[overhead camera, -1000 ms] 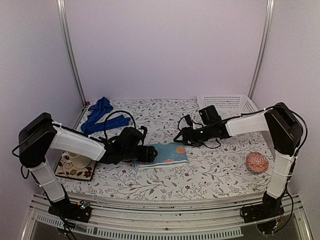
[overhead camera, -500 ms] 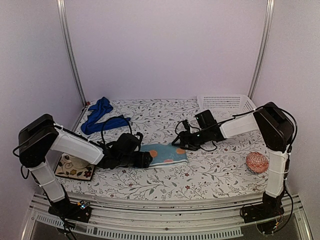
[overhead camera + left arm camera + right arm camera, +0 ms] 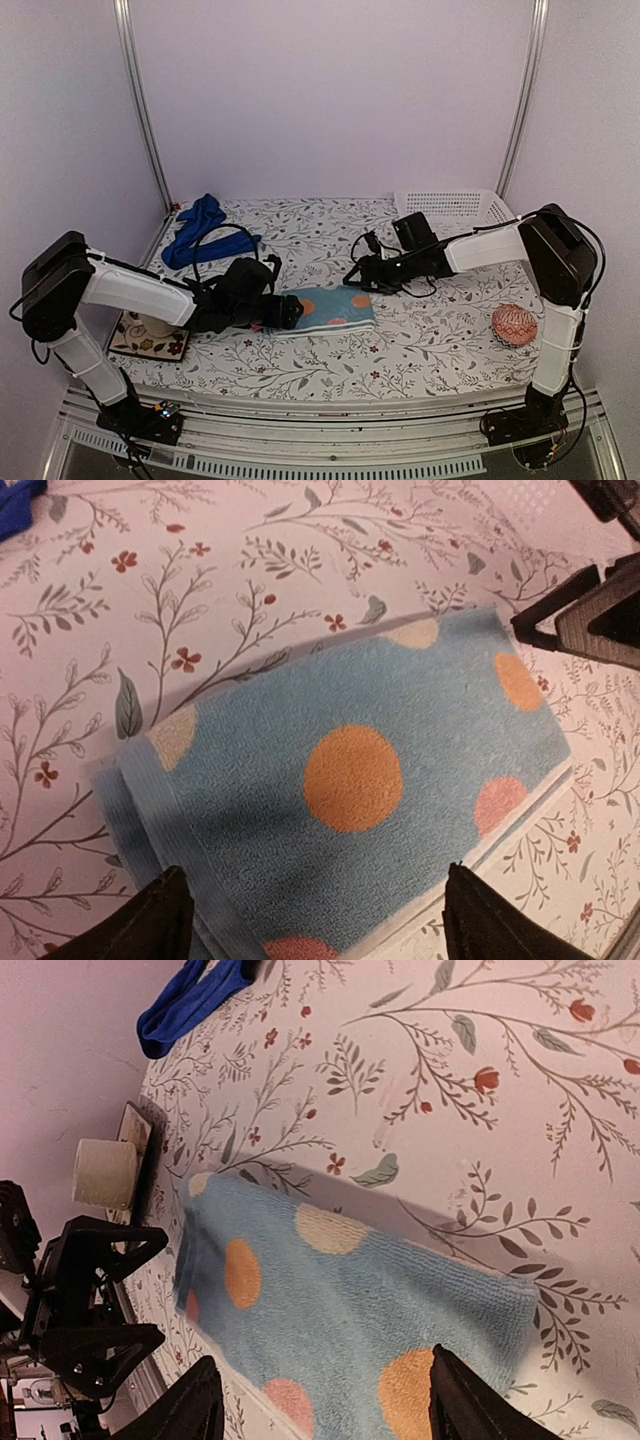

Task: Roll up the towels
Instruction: Smooth out the towel at the center of the board, then rotate the towel at the center of the board.

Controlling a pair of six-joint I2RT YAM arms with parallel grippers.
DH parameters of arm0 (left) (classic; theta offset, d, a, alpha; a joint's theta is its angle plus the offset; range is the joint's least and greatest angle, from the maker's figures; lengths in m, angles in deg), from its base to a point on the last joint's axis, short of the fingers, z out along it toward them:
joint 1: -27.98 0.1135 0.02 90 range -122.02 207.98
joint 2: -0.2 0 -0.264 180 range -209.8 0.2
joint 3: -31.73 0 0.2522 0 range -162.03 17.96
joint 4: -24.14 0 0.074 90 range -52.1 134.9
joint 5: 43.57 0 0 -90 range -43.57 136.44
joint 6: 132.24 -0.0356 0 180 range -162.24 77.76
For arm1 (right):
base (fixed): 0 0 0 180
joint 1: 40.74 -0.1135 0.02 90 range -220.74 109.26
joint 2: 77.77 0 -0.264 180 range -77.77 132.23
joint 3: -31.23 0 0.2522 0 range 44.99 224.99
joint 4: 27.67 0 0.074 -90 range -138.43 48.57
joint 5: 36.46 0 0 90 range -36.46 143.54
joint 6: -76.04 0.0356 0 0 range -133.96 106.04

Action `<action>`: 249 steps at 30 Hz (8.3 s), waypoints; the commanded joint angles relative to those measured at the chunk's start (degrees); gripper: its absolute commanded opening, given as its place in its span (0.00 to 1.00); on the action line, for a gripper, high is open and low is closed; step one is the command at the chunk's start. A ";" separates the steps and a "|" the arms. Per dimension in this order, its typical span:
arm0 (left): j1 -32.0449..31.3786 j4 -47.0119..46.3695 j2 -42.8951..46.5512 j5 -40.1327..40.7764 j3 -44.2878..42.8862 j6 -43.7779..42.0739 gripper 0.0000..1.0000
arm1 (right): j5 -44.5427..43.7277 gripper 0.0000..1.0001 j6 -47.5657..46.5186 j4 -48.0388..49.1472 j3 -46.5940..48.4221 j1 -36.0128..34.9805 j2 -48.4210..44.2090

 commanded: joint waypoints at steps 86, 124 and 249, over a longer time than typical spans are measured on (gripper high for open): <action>-9.87 0.14 5.26 -1.29 1.38 4.04 0.97 | -4.02 0.68 -4.28 -6.23 2.29 3.01 -0.33; 4.18 -0.47 -13.25 0.03 -7.77 -1.40 0.97 | 0.28 0.77 -10.37 -11.06 13.77 3.14 8.07; -14.86 -0.63 -20.95 15.41 -7.86 -57.16 0.31 | -21.31 0.94 -22.95 -11.19 -16.53 -6.81 -41.89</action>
